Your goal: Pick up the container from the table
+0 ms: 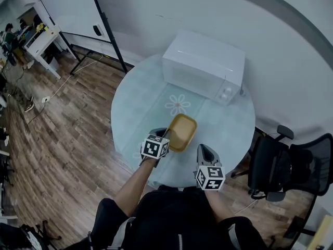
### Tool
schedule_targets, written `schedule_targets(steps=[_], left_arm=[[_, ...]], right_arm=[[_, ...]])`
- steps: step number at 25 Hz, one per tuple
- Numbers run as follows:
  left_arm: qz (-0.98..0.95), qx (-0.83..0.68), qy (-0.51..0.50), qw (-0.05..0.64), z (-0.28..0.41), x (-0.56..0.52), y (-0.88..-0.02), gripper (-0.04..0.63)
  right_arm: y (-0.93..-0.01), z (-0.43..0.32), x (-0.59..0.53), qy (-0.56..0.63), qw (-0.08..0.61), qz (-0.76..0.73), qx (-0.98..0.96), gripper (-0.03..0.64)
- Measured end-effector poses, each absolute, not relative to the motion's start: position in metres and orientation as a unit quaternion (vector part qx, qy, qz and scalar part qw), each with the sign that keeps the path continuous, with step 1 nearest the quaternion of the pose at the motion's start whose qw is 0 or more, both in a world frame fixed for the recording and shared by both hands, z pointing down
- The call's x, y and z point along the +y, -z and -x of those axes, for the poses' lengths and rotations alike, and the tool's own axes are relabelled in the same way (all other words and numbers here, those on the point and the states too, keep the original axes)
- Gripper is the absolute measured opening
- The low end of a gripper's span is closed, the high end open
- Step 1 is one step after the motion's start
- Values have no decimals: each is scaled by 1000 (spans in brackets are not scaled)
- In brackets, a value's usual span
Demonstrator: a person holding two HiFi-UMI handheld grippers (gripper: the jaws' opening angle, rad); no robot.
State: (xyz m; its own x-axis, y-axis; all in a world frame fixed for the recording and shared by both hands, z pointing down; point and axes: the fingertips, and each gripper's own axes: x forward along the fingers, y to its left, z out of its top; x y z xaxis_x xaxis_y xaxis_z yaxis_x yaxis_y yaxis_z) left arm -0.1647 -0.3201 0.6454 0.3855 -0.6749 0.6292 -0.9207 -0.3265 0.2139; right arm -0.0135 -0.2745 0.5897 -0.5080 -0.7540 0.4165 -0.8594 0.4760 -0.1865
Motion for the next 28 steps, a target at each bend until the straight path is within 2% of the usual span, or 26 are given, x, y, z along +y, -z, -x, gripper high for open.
schedule_targets(steps=[28], left_arm=[[-783,-497,-229,296,158,-317,-659,21]], right_arm=[[-592,19,-279,-185,153,-466,-852,23]])
